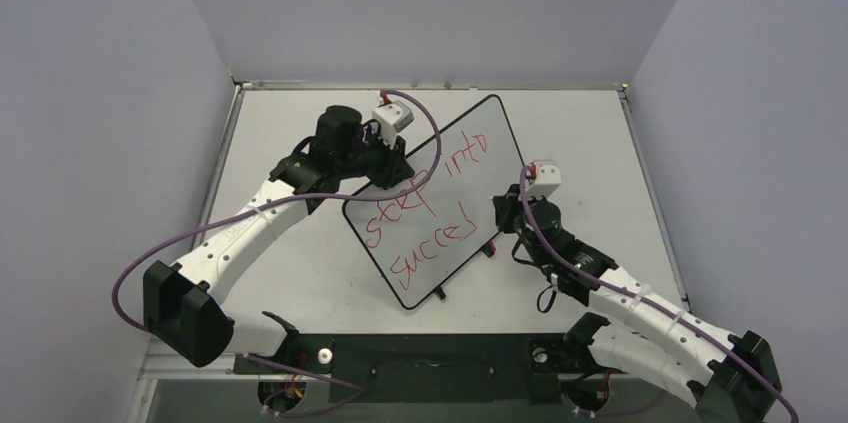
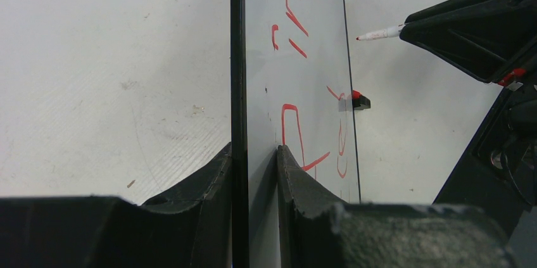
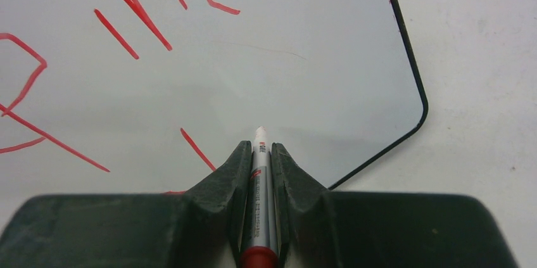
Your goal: Write a sentence on the whiteboard
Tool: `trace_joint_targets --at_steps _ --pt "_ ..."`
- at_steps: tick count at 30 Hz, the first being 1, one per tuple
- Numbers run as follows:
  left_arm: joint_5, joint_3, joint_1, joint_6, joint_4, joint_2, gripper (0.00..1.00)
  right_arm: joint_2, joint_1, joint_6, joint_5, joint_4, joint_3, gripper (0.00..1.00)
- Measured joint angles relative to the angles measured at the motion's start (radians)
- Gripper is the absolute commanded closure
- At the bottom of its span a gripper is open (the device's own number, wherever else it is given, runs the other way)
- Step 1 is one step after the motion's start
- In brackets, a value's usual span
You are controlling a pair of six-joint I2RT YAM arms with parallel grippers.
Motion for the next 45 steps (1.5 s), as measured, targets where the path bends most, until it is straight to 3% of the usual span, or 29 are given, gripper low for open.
trace_joint_targets --at_steps 29,45 --pt "0.0 0.0 -0.001 0.0 0.001 0.0 1.0 0.128 0.0 0.003 -0.072 0.155 -0.012 1.0" --pt "0.0 0.0 -0.001 -0.003 0.001 0.0 1.0 0.098 -0.008 -0.005 -0.057 0.144 -0.012 1.0"
